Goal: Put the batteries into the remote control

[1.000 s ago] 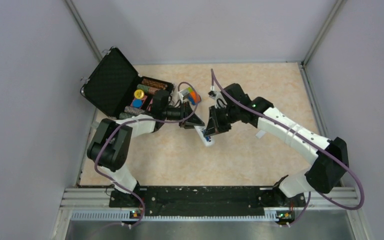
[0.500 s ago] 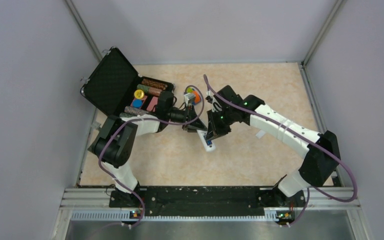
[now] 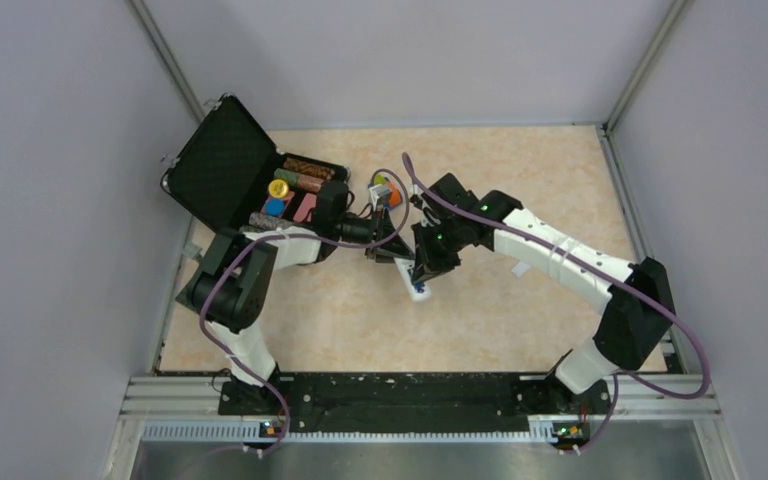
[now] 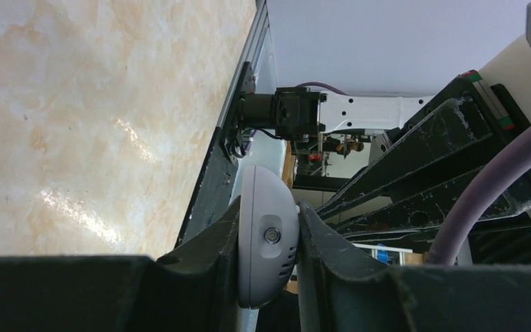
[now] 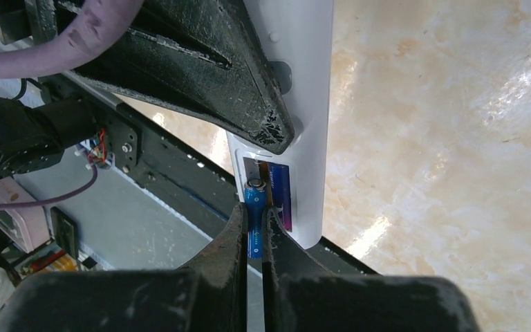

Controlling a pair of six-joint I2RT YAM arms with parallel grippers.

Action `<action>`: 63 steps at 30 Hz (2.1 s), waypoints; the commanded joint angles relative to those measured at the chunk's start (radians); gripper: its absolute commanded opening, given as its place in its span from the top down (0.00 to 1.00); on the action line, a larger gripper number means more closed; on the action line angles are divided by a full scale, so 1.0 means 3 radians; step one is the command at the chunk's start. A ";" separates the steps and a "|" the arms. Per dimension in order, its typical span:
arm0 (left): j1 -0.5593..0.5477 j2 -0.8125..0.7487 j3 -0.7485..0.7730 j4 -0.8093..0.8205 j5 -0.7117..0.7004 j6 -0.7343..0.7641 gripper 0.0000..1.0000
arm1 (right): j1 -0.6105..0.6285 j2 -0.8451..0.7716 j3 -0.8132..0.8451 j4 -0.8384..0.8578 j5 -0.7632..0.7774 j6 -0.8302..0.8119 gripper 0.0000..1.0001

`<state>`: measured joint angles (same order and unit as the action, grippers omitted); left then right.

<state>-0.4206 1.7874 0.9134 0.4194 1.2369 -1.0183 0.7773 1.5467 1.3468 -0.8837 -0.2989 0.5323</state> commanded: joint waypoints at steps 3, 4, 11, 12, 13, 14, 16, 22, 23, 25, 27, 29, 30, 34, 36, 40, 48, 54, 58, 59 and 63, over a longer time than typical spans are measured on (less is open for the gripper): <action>-0.0009 0.0008 0.0131 0.0172 0.0125 0.0005 1.00 | 0.0052 0.0092 0.0183 -0.0005 0.0279 0.0064 1.00; -0.0009 0.0009 0.0131 0.0172 0.0125 0.0004 1.00 | 0.0049 0.0102 0.0196 -0.0005 0.0299 0.0065 1.00; -0.0009 0.0012 0.0128 0.0172 0.0128 -0.0006 1.00 | 0.0050 0.0122 0.0237 0.0013 0.0367 0.0072 0.90; -0.0009 0.0012 0.0128 0.0172 0.0126 -0.0006 1.00 | 0.0052 0.0116 0.0238 0.0015 0.0367 0.0069 0.87; -0.0009 0.0013 0.0131 0.0172 0.0122 -0.0006 1.00 | 0.0052 0.0102 0.0240 0.0016 0.0371 0.0070 0.85; -0.0007 0.0014 0.0131 0.0172 0.0121 -0.0010 1.00 | 0.0050 0.0087 0.0245 0.0020 0.0375 0.0072 0.84; -0.0003 0.0019 0.0131 0.0172 0.0116 -0.0011 1.00 | 0.0048 0.0050 0.0257 0.0026 0.0378 0.0075 0.81; 0.0000 0.0023 0.0143 0.0167 0.0102 -0.0016 1.00 | 0.0049 -0.0030 0.0265 0.0045 0.0306 0.0087 0.75; 0.0001 0.0026 0.0146 0.0166 0.0094 -0.0019 1.00 | 0.0048 -0.0049 0.0266 0.0046 0.0306 0.0096 0.74; 0.0001 0.0025 0.0155 0.0162 0.0088 -0.0026 1.00 | 0.0052 -0.0102 0.0281 0.0052 0.0313 0.0114 0.71; 0.0001 0.0027 0.0161 0.0163 0.0083 -0.0035 1.00 | 0.0048 -0.0164 0.0291 0.0059 0.0336 0.0132 0.66; 0.0001 0.0020 0.0161 0.0166 0.0076 -0.0049 1.00 | 0.0045 -0.0254 0.0268 0.0107 0.0376 0.0144 0.60; 0.0002 0.0011 0.0161 0.0166 0.0074 -0.0051 1.00 | 0.0046 -0.0337 0.0245 0.0149 0.0414 0.0151 0.58; 0.0002 -0.0008 0.0161 0.0164 0.0073 -0.0069 1.00 | 0.0046 -0.0569 0.0089 0.0337 0.0486 0.0207 0.57; 0.0001 -0.0028 0.0161 0.0172 0.0066 -0.0098 1.00 | 0.0042 -0.0674 -0.0001 0.0445 0.0495 0.0252 0.57; 0.0001 -0.0069 0.0156 0.0366 0.0016 -0.0324 1.00 | 0.0042 -0.0925 -0.0217 0.0689 0.0574 0.0347 0.62; 0.0002 -0.0153 0.0005 0.1779 -0.0517 -0.1480 1.00 | 0.0035 -0.1192 -0.0359 0.0755 0.0959 0.0684 0.72; -0.0008 -0.0265 -0.0016 0.1923 -0.1036 -0.1554 1.00 | 0.0024 -0.1268 -0.0203 0.0670 0.1497 0.1105 0.81; -0.0014 -0.0330 -0.0086 0.1965 -0.1281 -0.1601 1.00 | 0.0023 -0.1369 -0.0135 0.0743 0.1853 0.1297 0.84; -0.0014 -0.0347 -0.0104 0.1968 -0.1333 -0.1610 1.00 | 0.0024 -0.1403 -0.0131 0.0746 0.1928 0.1323 0.84; -0.0023 -0.0374 -0.0146 0.1984 -0.1444 -0.1640 1.00 | 0.0023 -0.1456 -0.0131 0.0746 0.2062 0.1371 0.84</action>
<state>-0.4210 1.7252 0.8825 0.9287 0.8757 -1.4841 0.7872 1.1507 1.2514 -0.6960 0.2241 0.8967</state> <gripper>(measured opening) 0.319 0.157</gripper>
